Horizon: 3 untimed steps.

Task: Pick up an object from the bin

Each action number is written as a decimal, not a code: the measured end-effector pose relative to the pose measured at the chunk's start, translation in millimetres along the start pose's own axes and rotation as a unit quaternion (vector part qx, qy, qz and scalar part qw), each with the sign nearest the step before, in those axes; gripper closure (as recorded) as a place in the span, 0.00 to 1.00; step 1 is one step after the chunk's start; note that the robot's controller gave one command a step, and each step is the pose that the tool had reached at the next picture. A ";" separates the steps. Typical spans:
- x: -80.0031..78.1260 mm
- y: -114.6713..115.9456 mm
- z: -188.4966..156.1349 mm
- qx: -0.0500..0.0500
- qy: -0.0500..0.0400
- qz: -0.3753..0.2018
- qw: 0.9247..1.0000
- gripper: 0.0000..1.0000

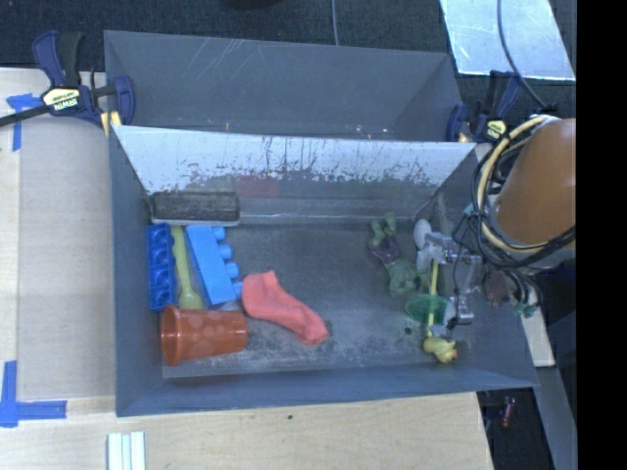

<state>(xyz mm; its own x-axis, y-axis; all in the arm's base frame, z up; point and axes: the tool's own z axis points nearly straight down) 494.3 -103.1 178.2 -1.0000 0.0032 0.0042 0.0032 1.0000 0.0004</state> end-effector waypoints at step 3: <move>-28.5 -5.4 8.1 0.001 -0.007 0.028 1.000 0.00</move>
Offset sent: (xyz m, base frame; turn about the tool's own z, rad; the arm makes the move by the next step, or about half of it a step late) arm 0.0148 0.0068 0.0424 -0.0143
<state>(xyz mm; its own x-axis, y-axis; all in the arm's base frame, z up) 522.7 -108.6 170.0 -0.9982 0.0597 -0.0104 0.0597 0.9982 -0.0016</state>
